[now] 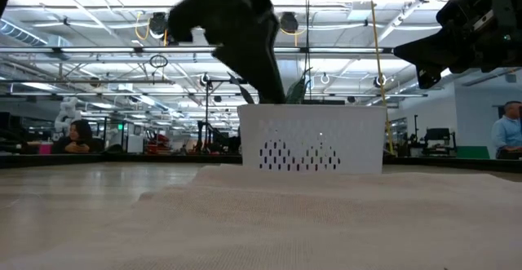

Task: Pick and placing Produce into tupperware
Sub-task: Return to Home Position

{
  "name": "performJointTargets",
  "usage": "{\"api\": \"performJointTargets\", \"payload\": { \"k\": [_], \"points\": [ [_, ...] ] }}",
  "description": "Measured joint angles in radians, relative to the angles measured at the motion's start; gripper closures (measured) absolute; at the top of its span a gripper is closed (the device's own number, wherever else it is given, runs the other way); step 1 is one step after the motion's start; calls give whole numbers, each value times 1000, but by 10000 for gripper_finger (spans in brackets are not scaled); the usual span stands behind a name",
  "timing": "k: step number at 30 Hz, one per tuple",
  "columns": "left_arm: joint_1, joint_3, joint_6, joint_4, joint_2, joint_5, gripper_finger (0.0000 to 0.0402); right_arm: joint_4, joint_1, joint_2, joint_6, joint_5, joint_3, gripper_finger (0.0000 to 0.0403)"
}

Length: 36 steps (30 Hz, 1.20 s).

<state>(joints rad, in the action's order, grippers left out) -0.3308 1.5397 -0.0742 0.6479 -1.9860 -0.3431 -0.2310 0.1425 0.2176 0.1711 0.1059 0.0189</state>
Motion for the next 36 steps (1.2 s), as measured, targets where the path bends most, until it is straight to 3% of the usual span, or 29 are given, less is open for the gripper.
{"api": "performJointTargets", "payload": {
  "k": [3,11,14,18,21,27,36],
  "points": [
    [-5,0,-21,-18,52,-23,401,0,0,0,0,0,0,403],
    [-28,0,-101,17,234,-206,401,8,0,13,-3,1,0,403],
    [-26,-54,-123,15,312,-263,401,10,0,13,-5,2,0,403],
    [-14,-242,-151,-113,463,-279,401,14,0,13,-7,3,0,403],
    [0,-434,-152,-317,603,-255,401,19,0,14,-7,3,0,403],
    [89,-804,-135,-820,812,-48,401,18,0,16,-31,3,0,403],
    [158,-1003,-94,-905,940,-49,401,9,0,16,-34,4,0,403]
  ]
}}
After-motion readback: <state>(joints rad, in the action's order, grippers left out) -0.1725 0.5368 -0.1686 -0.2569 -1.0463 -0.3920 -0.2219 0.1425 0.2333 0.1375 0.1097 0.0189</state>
